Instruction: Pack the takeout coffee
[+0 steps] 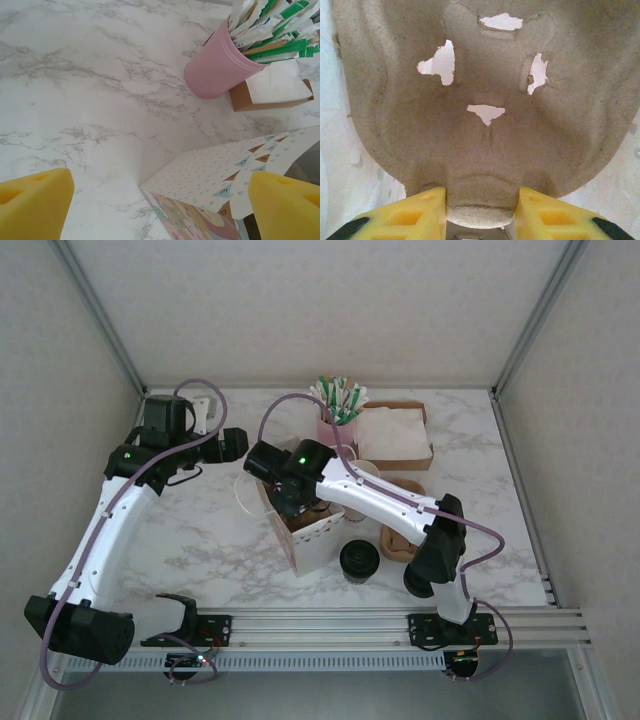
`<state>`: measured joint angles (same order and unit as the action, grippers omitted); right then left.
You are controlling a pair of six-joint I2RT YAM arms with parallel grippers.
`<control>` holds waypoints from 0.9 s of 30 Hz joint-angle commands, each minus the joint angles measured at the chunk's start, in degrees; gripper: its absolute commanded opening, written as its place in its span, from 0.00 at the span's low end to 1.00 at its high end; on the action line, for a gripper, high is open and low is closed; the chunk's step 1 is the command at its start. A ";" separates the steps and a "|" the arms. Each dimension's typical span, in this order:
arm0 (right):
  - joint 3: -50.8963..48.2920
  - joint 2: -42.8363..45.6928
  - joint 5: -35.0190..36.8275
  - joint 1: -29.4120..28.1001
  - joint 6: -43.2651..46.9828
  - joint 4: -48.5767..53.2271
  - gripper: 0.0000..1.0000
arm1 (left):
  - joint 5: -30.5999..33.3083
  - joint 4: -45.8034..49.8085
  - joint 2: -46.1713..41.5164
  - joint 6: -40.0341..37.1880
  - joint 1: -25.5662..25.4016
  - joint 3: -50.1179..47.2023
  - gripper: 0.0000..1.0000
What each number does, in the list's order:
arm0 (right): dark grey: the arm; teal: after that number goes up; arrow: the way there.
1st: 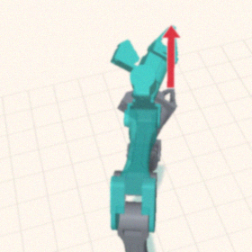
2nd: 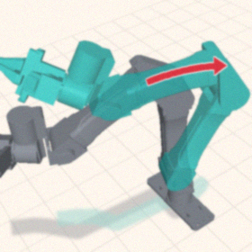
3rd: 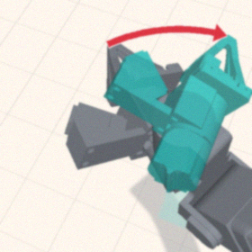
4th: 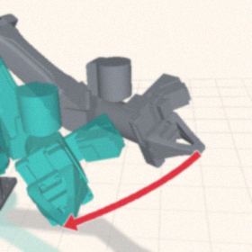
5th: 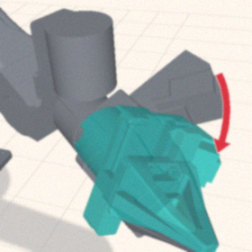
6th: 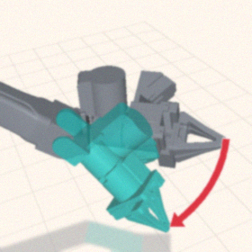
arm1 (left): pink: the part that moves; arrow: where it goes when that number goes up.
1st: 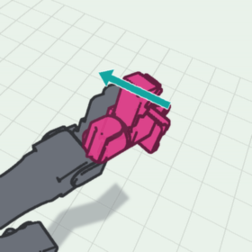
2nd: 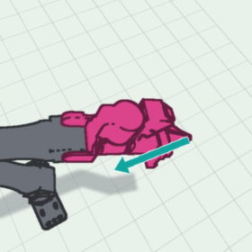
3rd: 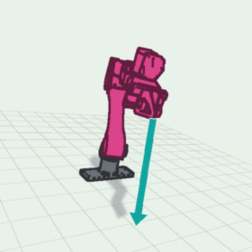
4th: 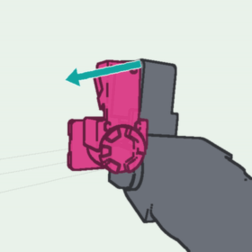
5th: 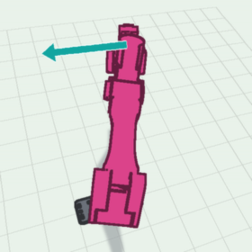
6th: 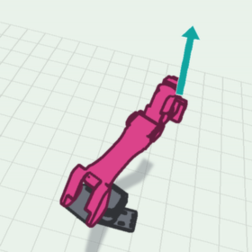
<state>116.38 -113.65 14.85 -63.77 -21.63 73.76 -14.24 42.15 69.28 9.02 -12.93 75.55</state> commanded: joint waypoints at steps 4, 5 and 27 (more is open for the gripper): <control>1.74 -2.65 -1.18 0.91 0.33 2.07 0.37 | 2.02 -0.63 -1.56 0.48 -0.26 -1.21 0.90; 1.61 -2.87 -1.29 0.98 0.23 2.00 0.37 | 2.07 -0.74 -1.60 0.48 -0.26 -1.36 0.89; -5.91 -6.19 -3.52 2.52 -0.11 -5.10 0.37 | 7.49 0.52 -7.44 6.36 -0.25 -3.08 0.88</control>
<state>111.57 -118.34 11.86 -61.67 -21.63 69.45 -6.52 42.19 63.29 12.82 -12.93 73.36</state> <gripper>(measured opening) 0.372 0.884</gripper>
